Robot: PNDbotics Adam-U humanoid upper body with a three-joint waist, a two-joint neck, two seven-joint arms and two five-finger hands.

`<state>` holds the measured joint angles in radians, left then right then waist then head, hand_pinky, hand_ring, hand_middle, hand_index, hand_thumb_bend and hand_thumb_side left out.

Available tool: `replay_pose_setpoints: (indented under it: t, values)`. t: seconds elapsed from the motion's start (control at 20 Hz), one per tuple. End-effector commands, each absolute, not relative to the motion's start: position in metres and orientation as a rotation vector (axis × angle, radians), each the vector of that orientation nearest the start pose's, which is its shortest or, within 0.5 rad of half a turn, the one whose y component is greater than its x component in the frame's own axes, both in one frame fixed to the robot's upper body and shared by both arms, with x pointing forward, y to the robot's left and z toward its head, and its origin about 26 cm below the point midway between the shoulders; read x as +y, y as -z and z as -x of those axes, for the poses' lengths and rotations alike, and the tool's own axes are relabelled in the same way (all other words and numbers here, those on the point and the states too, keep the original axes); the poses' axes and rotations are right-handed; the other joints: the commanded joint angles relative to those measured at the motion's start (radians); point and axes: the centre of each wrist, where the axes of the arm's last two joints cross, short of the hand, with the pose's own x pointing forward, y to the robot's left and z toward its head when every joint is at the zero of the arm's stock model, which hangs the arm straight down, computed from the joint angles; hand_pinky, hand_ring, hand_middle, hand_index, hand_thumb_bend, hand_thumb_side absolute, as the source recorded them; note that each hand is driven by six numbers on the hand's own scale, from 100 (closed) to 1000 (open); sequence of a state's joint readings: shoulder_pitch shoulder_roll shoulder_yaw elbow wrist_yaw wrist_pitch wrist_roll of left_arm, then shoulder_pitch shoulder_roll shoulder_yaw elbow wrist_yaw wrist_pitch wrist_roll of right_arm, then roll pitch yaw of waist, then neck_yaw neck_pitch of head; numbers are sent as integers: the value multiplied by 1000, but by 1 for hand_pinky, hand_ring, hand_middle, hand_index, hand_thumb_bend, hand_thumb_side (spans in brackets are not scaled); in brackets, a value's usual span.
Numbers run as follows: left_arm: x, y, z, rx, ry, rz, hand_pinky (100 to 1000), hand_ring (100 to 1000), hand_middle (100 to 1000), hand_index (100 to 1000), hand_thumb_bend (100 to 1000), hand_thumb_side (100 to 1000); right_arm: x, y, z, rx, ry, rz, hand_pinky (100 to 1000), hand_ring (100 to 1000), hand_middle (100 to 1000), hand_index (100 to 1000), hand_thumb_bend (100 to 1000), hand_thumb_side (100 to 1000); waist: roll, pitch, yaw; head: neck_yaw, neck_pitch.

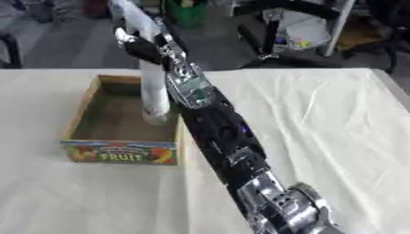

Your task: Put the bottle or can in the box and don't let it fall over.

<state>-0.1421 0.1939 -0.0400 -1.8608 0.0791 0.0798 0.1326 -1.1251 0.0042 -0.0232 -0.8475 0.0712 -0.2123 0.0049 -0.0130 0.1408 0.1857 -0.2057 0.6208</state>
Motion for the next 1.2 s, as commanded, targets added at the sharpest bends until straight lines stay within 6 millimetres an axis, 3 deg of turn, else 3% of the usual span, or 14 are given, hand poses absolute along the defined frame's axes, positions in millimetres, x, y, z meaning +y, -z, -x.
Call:
replay_pose_setpoints:
  t: [0.05, 0.4, 0.55, 0.7, 0.9, 1.2]
  values:
    - [249, -117, -298, -1938, 63, -78, 657, 654, 700, 793, 499, 681, -86, -211, -483, -2153, -447, -186, 735, 787, 545, 685, 100, 279, 5, -11, -1, -1, -10]
    - [251, -115, -297, -1933, 59, -85, 657, 653, 699, 793, 500, 681, -87, -198, -481, -2185, -553, -185, 811, 928, 746, 856, 100, 430, 4, -12, -14, 6, -10]
    - [251, -115, -297, -1932, 56, -87, 657, 652, 698, 793, 501, 681, -87, -198, -481, -2200, -610, -181, 829, 961, 791, 915, 100, 469, 4, -13, -16, 7, -10]
    - [251, -115, -297, -1932, 55, -88, 657, 652, 698, 793, 502, 680, -89, -199, -482, -2212, -621, -175, 870, 1000, 872, 1000, 151, 516, 5, -15, -17, 5, -10]
    - [252, -114, -297, -1928, 53, -92, 657, 651, 697, 793, 503, 680, -95, -200, -483, -2235, -617, -164, 918, 1000, 971, 1000, 163, 542, 4, -18, -23, 9, -9]
    - [254, -112, -296, -1922, 50, -101, 656, 650, 696, 793, 504, 680, -117, -206, -488, -2276, -561, -114, 941, 1000, 999, 1000, 206, 503, 1, -25, -35, 18, -6]
